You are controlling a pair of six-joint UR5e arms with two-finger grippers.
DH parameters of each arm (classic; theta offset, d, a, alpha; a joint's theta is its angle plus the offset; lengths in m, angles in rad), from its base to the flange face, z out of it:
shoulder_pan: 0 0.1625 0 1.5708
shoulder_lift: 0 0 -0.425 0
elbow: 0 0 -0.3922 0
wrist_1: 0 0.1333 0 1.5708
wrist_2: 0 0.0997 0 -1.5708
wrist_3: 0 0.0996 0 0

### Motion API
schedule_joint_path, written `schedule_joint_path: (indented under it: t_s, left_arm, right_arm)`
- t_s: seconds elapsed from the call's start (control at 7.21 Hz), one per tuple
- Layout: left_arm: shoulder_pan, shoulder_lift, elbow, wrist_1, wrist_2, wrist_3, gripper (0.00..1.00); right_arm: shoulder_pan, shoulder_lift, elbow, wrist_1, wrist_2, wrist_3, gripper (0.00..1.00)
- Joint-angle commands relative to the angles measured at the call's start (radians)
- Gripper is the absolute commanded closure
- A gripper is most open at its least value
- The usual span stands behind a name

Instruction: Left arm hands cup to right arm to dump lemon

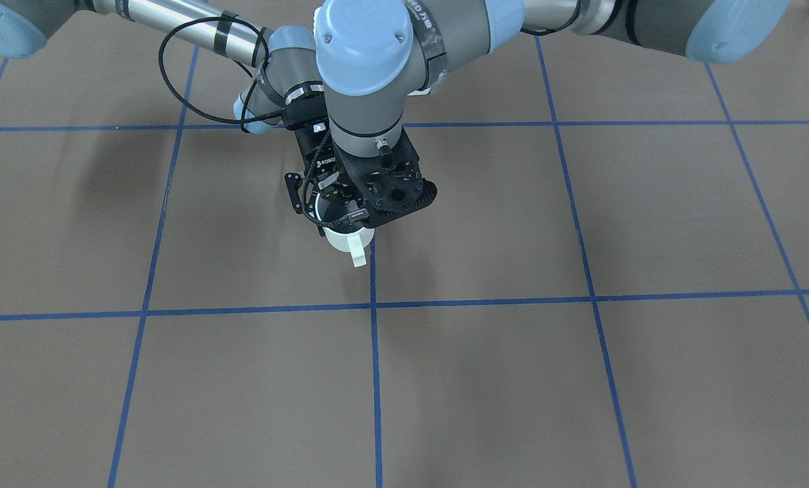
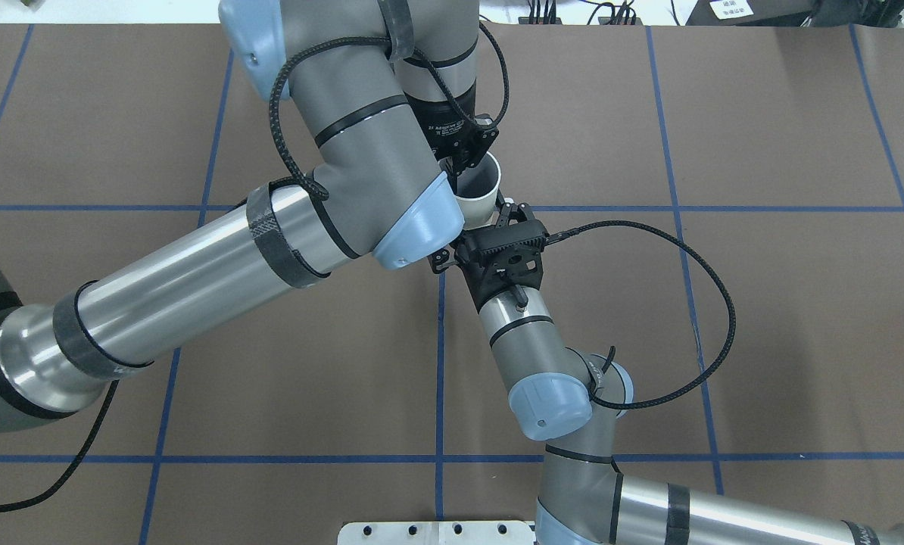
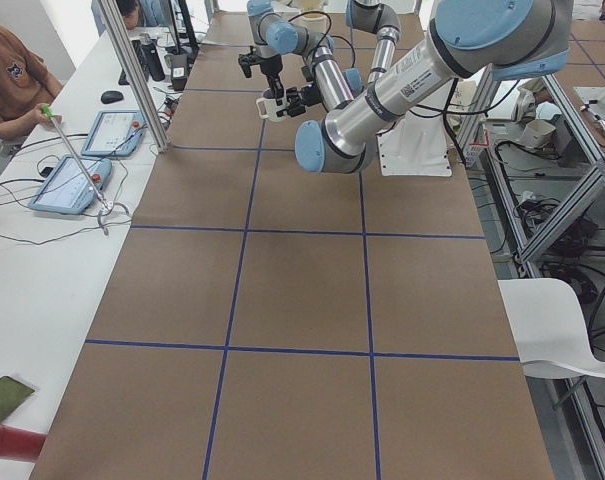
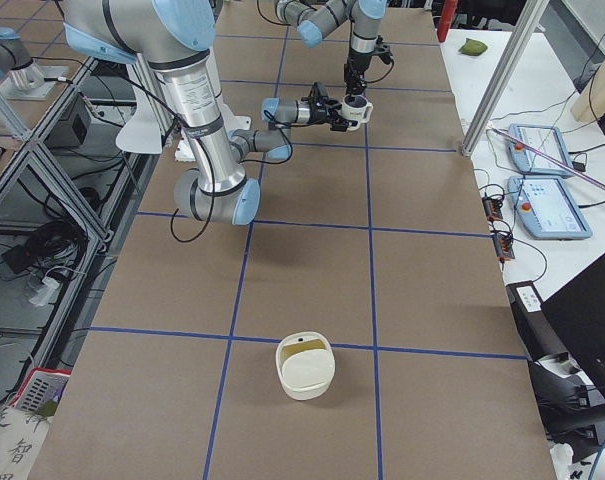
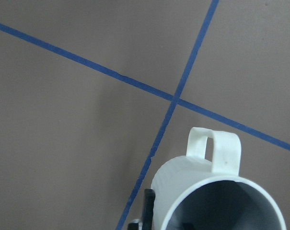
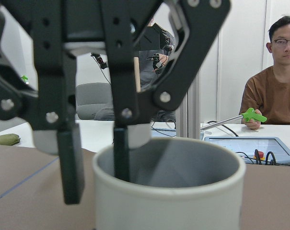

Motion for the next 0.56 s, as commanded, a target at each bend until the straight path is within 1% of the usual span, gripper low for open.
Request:
schedule_joint_path:
  t_s: [0.0,0.14,0.42]
  left_arm:
    - [0.0,0.0,-0.001,0.0,-0.036,-0.001,1.0]
    - [-0.001,-0.003,-0.002,0.002,-0.038,-0.001,1.0]
    - [-0.003,-0.002,-0.004,0.002,-0.038,-0.003,1.0]
  right_arm:
    - [0.0,0.0,0.003,0.0,-0.002,0.0,0.1]
    - [-0.001,-0.002,0.006,0.0,-0.003,0.0,0.01]
    - [-0.009,0.0,0.012,0.0,-0.002,0.0,0.01]
